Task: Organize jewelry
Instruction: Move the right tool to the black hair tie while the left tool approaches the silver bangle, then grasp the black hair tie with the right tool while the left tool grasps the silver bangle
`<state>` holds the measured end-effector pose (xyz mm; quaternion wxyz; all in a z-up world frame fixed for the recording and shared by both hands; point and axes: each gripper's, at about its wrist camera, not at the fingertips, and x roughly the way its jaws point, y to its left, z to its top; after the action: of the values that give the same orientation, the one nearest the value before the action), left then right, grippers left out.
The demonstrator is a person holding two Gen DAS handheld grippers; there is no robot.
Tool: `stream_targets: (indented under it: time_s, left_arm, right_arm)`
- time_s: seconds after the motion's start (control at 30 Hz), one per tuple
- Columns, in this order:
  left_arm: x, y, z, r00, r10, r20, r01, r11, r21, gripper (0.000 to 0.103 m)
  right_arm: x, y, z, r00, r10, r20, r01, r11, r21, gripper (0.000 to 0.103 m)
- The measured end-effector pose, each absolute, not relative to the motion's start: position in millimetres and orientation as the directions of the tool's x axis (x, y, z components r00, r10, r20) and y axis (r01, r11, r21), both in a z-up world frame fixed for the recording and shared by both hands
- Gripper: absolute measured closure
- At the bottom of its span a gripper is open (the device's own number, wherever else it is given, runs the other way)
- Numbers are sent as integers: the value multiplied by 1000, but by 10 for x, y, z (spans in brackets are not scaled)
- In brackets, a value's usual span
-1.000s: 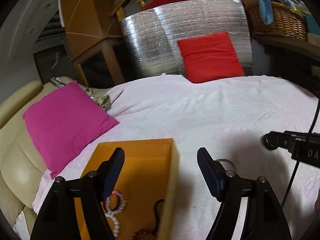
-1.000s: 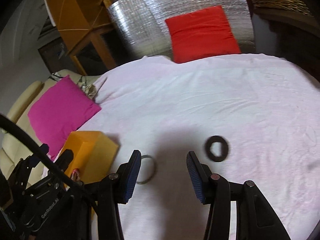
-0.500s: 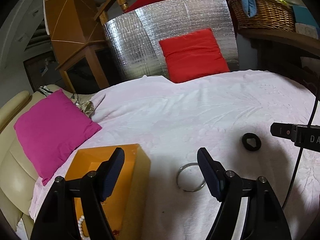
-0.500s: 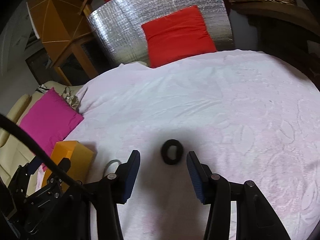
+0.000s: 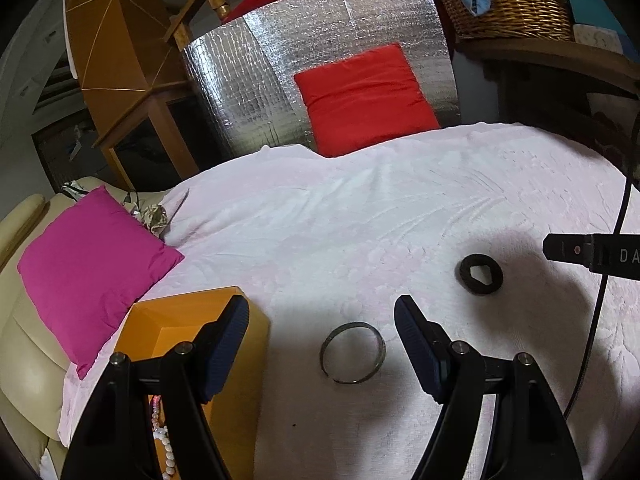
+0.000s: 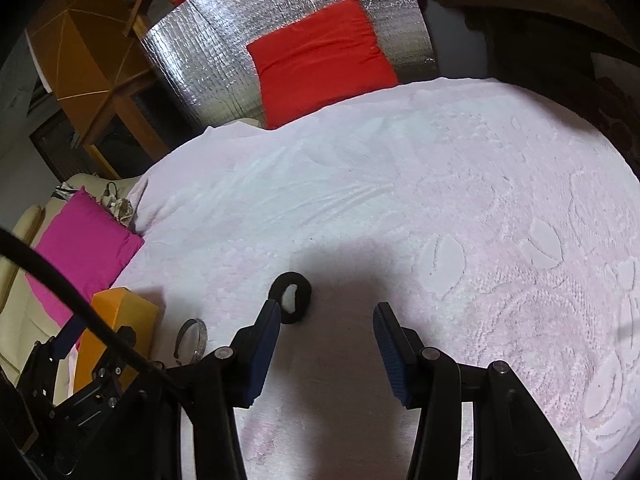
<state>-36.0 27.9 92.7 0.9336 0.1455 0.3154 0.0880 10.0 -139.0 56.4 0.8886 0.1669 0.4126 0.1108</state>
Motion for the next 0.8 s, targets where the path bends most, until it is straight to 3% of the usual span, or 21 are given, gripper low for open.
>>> stream_targets:
  time_s: [0.4, 0.8]
  left_arm:
    - [-351, 301, 887, 773, 253, -582, -58, 941, 332, 27]
    - [-226, 552, 553, 663, 278, -695, -30, 938, 346, 27]
  right_arm:
    - [115, -1352, 524, 616, 332, -714, -39, 918, 393, 51]
    - [193, -1295, 447, 597, 320, -736, -24, 924, 383, 51]
